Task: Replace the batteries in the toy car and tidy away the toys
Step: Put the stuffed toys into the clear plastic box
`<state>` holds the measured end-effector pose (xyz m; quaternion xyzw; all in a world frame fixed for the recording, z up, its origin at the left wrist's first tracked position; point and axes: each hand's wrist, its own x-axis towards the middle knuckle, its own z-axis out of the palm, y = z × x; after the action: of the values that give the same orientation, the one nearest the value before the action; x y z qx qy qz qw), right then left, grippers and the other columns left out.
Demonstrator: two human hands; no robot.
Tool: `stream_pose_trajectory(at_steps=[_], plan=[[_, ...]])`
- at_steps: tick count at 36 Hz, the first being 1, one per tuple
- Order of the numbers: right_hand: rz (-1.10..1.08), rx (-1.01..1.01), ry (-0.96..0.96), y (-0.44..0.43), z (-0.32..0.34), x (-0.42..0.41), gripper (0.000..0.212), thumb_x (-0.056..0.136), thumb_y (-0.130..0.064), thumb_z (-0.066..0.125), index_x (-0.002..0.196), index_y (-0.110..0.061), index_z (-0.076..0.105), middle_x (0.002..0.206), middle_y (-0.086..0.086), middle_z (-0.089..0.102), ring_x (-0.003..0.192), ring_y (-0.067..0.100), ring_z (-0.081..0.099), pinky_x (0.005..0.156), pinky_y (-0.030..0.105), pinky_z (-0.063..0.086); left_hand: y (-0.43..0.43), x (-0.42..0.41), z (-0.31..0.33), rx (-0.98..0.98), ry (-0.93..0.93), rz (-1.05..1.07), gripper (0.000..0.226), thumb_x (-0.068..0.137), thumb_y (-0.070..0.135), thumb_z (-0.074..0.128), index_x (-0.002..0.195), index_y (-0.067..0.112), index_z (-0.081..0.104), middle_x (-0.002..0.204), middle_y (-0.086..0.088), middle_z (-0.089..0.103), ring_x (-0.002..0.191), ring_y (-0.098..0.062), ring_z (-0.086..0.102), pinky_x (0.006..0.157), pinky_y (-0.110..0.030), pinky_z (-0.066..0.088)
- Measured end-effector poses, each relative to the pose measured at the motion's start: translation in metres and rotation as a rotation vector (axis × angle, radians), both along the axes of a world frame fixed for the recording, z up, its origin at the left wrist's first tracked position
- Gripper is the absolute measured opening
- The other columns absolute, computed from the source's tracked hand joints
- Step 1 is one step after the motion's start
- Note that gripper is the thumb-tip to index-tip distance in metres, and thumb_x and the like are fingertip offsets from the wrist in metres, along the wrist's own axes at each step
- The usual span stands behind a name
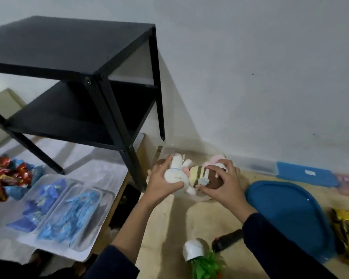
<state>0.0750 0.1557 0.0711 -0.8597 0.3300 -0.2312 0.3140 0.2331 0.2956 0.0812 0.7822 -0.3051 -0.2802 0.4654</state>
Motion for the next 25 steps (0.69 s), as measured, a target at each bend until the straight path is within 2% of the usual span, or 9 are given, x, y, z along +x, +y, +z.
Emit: stream_pose_trajectory(at_steps=[3,6,9,13,16,18,20,23,25], plan=[[-0.035,0.018,0.014,-0.002,-0.008,0.011,0.061,0.051,-0.049,0.085,0.105,-0.030,0.065,0.110,-0.013,0.034,0.107,0.018,0.036,0.095,0.034,0.037,-0.016,0.023,-0.008,0.027,0.111,-0.065,0.097,0.048,0.044,0.073,0.140,0.034,0.042,0.137,0.000,0.044,0.121,-0.017,0.048,0.098,-0.032,0.047],[-0.026,0.053,0.077,-0.007,-0.011,0.018,0.065,0.050,-0.058,0.078,0.105,-0.028,0.064,0.109,-0.011,0.034,0.105,0.011,0.031,0.095,0.028,0.033,-0.029,0.039,-0.019,0.077,0.185,-0.159,0.089,0.061,0.027,0.081,0.141,0.031,0.040,0.142,0.004,0.044,0.119,-0.010,0.048,0.095,-0.022,0.043],[0.025,0.046,0.176,-0.013,-0.012,0.022,0.064,0.051,-0.058,0.076,0.106,-0.029,0.063,0.111,-0.010,0.034,0.111,0.020,0.032,0.096,0.031,0.033,-0.036,0.051,-0.025,0.144,0.168,-0.240,0.079,0.076,0.015,0.076,0.142,0.033,0.037,0.144,0.009,0.036,0.122,-0.008,0.043,0.095,-0.021,0.039],[0.108,-0.003,0.304,-0.017,-0.008,0.027,0.058,0.057,-0.048,0.080,0.109,-0.029,0.061,0.121,-0.004,0.038,0.116,0.026,0.032,0.101,0.039,0.034,-0.044,0.059,-0.029,0.265,0.034,-0.350,0.080,0.076,0.016,0.075,0.143,0.030,0.035,0.146,0.005,0.023,0.136,-0.015,0.023,0.104,-0.025,0.032],[0.186,-0.112,0.450,-0.014,-0.004,0.032,0.060,0.061,-0.053,0.074,0.113,-0.029,0.058,0.128,-0.002,0.038,0.120,0.030,0.029,0.100,0.041,0.034,-0.049,0.057,-0.031,0.350,-0.124,-0.421,0.082,0.075,0.025,0.077,0.144,0.024,0.035,0.146,0.004,0.022,0.137,-0.016,0.016,0.102,-0.018,0.020],[0.236,-0.169,0.570,-0.008,-0.001,0.036,0.060,0.065,-0.057,0.068,0.118,-0.032,0.053,0.133,-0.005,0.033,0.125,0.030,0.023,0.094,0.037,0.035,-0.050,0.056,-0.032,0.401,-0.210,-0.487,0.081,0.077,0.033,0.075,0.145,0.023,0.033,0.147,0.001,0.023,0.136,-0.019,0.014,0.103,-0.020,0.018],[0.264,-0.218,0.621,-0.004,0.000,0.038,0.058,0.068,-0.060,0.064,0.118,-0.032,0.053,0.134,-0.007,0.032,0.126,0.029,0.024,0.095,0.038,0.033,-0.050,0.057,-0.034,0.456,-0.252,-0.559,0.080,0.080,0.036,0.071,0.147,0.021,0.029,0.150,-0.002,0.021,0.138,-0.021,0.012,0.110,-0.026,0.018],[0.306,-0.216,0.690,-0.003,-0.006,0.040,0.062,0.074,-0.062,0.058,0.127,-0.032,0.047,0.142,-0.004,0.028,0.131,0.031,0.021,0.106,0.042,0.024,-0.050,0.060,-0.034,0.561,-0.351,-0.620,0.079,0.085,0.041,0.064,0.150,0.021,0.022,0.156,-0.002,0.010,0.143,-0.020,0.004,0.114,-0.032,0.017],[0.310,-0.143,0.725,-0.005,-0.012,0.042,0.068,0.081,-0.055,0.056,0.140,-0.031,0.033,0.151,0.002,0.017,0.140,0.035,0.008,0.114,0.046,0.012,-0.048,0.060,-0.033,0.652,-0.455,-0.622,0.075,0.090,0.043,0.056,0.150,0.020,0.019,0.159,-0.002,0.000,0.145,-0.023,-0.001,0.115,-0.035,0.017]])
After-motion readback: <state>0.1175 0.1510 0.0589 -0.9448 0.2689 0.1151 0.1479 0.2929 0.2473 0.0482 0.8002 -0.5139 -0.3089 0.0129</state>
